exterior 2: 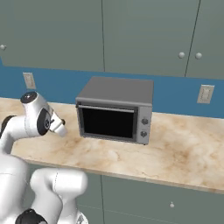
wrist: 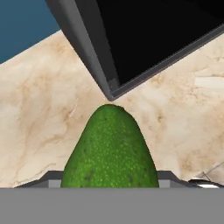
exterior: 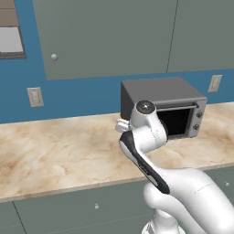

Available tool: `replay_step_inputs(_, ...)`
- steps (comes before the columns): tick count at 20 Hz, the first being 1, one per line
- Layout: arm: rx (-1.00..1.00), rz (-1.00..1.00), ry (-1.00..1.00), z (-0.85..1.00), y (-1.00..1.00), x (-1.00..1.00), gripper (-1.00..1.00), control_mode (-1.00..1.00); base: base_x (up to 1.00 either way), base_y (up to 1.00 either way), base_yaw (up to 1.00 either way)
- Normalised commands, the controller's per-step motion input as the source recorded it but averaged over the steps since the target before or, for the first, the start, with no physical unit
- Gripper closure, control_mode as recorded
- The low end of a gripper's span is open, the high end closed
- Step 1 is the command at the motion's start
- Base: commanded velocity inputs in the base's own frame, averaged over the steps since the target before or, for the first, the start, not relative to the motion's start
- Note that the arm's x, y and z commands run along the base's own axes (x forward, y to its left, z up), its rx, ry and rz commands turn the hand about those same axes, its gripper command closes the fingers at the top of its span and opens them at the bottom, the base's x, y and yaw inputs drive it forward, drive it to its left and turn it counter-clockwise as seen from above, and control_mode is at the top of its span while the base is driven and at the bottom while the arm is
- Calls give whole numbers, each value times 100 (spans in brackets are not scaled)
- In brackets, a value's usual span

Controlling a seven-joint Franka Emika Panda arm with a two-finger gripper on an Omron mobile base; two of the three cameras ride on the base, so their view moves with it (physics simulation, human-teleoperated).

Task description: Place the avocado in the correct fridge rack based on whether it is a fruit or vegetable. Finally, close the fridge door.

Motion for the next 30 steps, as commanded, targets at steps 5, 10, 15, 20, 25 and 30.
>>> replay_step_inputs(5,0,-5,-1,18,-63,-5,100,-100,0,0,0)
replay_step_inputs(10,0,-2,3,-1,0,0,100,-100,0,0,0)
replay_step_inputs(15,0,0,0,0,0,0,100,100,-70,0,0)
replay_step_inputs(20,0,0,0,0,0,0,100,100,-100,0,0)
replay_step_inputs(25,0,0,0,0,0,0,100,100,-99,3,-4)
replay_step_inputs(30,0,0,0,0,0,0,100,100,-79,7,-9)
